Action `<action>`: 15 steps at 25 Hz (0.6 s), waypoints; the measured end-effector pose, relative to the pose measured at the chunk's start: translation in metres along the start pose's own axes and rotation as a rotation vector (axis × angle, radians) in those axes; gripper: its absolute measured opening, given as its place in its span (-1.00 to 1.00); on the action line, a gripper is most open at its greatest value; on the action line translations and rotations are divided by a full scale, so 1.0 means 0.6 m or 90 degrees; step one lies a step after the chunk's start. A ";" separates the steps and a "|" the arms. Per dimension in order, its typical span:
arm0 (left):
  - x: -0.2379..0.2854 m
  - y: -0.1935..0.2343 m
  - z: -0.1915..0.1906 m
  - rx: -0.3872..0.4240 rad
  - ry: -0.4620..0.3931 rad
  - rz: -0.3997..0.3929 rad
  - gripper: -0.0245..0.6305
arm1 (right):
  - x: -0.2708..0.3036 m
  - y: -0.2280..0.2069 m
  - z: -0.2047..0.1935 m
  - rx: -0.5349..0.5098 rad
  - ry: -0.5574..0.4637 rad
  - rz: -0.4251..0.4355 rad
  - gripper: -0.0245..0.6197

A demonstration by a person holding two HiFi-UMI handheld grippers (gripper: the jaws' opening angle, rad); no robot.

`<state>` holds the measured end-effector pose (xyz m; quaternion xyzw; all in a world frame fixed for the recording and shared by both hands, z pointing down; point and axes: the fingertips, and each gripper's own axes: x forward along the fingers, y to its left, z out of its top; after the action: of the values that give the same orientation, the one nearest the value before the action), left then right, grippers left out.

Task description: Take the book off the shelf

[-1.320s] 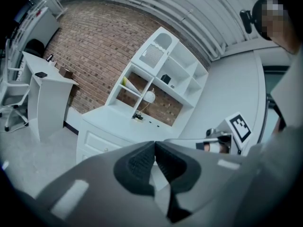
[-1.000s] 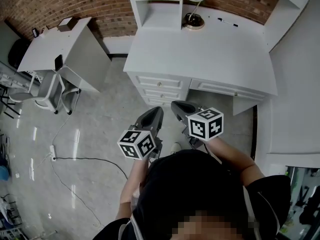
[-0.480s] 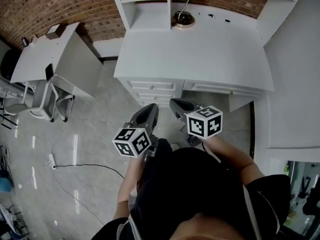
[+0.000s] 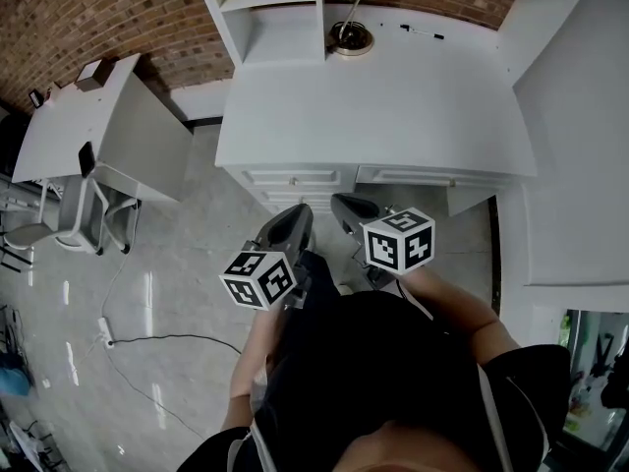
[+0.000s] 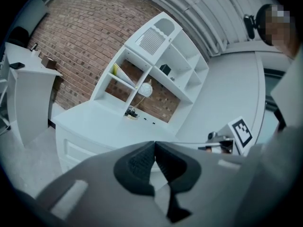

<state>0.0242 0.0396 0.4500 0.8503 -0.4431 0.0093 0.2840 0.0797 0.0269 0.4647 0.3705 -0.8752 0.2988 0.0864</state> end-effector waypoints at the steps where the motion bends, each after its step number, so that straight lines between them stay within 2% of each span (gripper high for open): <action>1: 0.007 0.003 0.003 0.004 0.003 -0.004 -0.91 | 0.003 -0.006 0.004 0.000 -0.004 -0.005 -0.94; 5: 0.031 0.017 0.019 0.014 0.010 -0.016 -0.91 | 0.019 -0.027 0.024 0.007 -0.010 -0.025 -0.94; 15: 0.064 0.071 0.055 0.004 0.012 -0.022 -0.91 | 0.078 -0.040 0.049 0.017 -0.002 -0.032 -0.94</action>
<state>0.0075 -0.0244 0.4527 0.8587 -0.4253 0.0141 0.2855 0.0654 -0.0314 0.4698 0.3938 -0.8618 0.3075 0.0875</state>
